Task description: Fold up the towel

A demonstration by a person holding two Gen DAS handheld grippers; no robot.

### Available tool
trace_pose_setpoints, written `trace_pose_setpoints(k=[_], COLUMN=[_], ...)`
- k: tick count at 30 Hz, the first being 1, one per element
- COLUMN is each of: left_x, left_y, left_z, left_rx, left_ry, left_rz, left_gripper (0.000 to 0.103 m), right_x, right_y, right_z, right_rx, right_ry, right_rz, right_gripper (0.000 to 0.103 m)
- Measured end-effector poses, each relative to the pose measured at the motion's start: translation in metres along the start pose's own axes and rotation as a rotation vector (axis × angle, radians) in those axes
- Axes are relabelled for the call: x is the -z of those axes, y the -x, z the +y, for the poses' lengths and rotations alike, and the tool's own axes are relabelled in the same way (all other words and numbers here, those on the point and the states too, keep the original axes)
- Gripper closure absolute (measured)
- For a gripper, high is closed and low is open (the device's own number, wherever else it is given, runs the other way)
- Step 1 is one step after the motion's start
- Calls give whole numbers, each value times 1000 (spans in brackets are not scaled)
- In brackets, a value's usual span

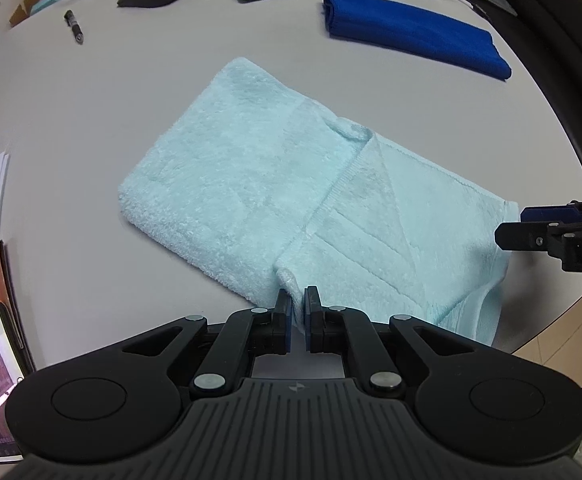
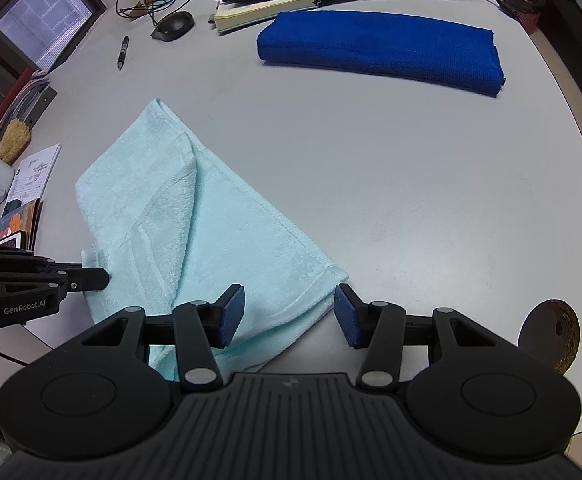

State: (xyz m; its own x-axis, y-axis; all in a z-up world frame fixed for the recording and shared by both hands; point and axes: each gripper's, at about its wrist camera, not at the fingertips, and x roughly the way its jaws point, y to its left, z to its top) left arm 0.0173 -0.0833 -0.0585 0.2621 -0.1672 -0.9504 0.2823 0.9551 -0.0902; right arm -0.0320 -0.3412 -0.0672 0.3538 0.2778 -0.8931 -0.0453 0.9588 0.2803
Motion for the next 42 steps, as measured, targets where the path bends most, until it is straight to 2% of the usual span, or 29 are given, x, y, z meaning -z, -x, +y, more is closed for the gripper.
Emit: trace_pose_setpoints(k=[6,16,24,27,29,31,33,34,42], left_x=[4,6,11,12,13,14,15,15,19], left_y=[2,3,4,5,7,11,14,16,23], left_z=[0,-1,-2,0,1,3,4,5,19], left_rx=[-5,-16,-18,-13,-8,-10,-20,-25,-70], left_ry=[-9,0,-12,-8,-2,4,16,23,120], left_rz=[2,2,-3,-9,-22,-39,-56,-62,-90], left_gripper=[95,95,95,95,95,96,96,96,96], right_x=[-5,-11,-15,-16,-17,-18,-18,-18,-16], right_y=[-11,-10,-21,-25,-27,-28,-27,-27,-14], right_z=[-2,14,18,18,18,18,16,16,10], right_rx=[0,-65,-57,-55,-53,-48,-49,-47,-19], right_ry=[-39,13,31,30,33,36,27,24,29], right_rz=[13,-20,23,29,32,34,31,30,1], right_gripper=[52,52,54,57,75,86,89,94,98])
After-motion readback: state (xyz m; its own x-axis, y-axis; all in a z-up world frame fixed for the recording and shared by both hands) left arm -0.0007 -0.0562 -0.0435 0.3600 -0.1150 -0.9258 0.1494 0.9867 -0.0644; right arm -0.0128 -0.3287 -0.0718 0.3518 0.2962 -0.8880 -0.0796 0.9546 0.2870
